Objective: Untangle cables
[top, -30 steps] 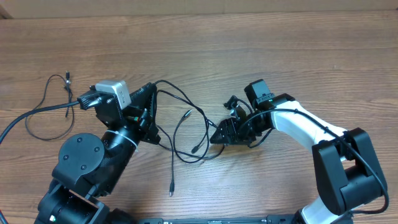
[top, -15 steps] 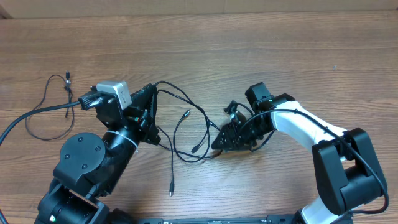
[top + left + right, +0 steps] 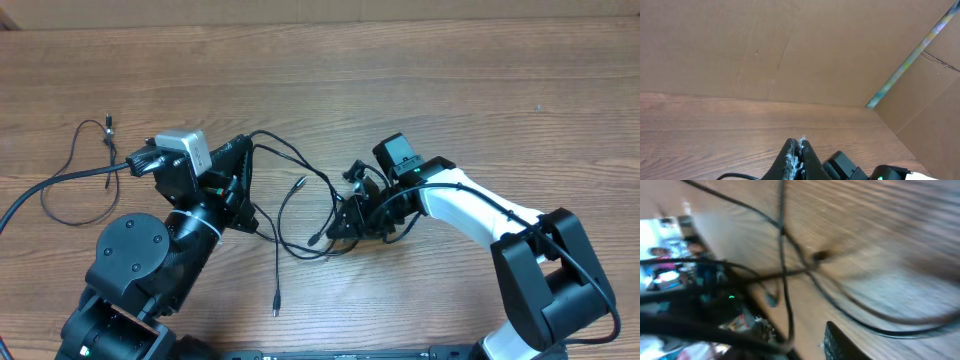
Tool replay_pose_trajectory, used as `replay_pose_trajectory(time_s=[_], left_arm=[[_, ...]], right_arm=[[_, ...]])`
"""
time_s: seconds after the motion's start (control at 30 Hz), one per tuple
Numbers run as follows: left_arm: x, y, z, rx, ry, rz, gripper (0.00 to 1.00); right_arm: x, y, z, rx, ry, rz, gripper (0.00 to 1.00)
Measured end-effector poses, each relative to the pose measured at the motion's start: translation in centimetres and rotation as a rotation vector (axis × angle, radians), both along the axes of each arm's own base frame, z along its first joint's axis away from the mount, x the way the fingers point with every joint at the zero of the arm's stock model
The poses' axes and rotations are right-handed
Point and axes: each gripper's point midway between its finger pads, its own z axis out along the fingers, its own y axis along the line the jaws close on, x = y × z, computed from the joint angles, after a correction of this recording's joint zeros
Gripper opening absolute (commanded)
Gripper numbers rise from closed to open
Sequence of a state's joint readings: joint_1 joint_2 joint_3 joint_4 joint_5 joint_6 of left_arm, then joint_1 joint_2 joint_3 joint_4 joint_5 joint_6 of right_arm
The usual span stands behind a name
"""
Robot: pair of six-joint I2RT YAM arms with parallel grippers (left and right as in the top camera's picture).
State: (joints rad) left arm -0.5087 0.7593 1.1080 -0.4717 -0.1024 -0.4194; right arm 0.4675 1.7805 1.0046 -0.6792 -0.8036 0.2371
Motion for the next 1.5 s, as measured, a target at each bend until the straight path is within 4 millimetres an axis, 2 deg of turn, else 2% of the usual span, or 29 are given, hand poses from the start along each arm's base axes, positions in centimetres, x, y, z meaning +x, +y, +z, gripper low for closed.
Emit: replay_pose_trajectory(time_s=[0.17,0.37,0.43,0.53,0.67,0.77,0.83,0.93,1.03,1.13,1.23,1.3,1.5], left_arm=[[0.0,0.0,0.0,0.0,0.0,0.0,0.04],[0.1,0.3,0.0,0.001,-0.002,0.019,0.04],[0.2,0.4,0.1,0.0,-0.005,0.023,0.04],[0.2,0.4,0.2,-0.001,-0.008,0.027,0.04],[0.2,0.5,0.2,-0.001,-0.008,0.03,0.04],[0.2,0.5,0.2,0.0,-0.008,0.03,0.04],[0.2,0.5,0.2,-0.001,-0.008,0.03,0.04],[0.2,0.5,0.1,0.001,-0.006,0.03,0.04],[0.2,0.5,0.0,0.003,-0.001,0.03,0.04],[0.2,0.5,0.0,0.003,-0.001,0.03,0.04],[0.2,0.5,0.0,0.004,-0.001,0.03,0.04],[0.3,0.4,-0.1,0.005,0.001,0.03,0.04],[1.0,0.0,-0.8,0.019,0.025,0.03,0.04]], right_arm=[[1.2,-1.3,-1.6,-0.132,-0.016,-0.083,0.04],[4.0,-1.7,-2.2,-0.188,-0.119,-0.156,0.05],[4.8,-1.7,-2.2,-0.196,-0.147,-0.18,0.14],[5.2,-1.8,-2.3,-0.209,-0.155,-0.201,0.38],[4.5,-2.2,-2.6,-0.23,-0.127,-0.194,0.48],[3.6,-2.8,-2.9,-0.257,-0.095,-0.177,0.31],[3.0,-3.2,-3.1,-0.274,-0.068,-0.173,0.31],[1.7,-4.7,-3.3,-0.309,0.008,-0.173,0.47],[1.0,-5.3,-2.8,-0.281,0.051,-0.15,0.54],[0.0,-4.7,-1.8,-0.191,0.065,-0.075,0.62],[-0.8,-3.8,-0.9,-0.103,0.065,-0.008,0.63],[-1.0,-3.1,-0.3,-0.052,0.053,0.022,0.62],[-0.9,-0.6,0.6,0.053,-0.018,0.084,0.5]])
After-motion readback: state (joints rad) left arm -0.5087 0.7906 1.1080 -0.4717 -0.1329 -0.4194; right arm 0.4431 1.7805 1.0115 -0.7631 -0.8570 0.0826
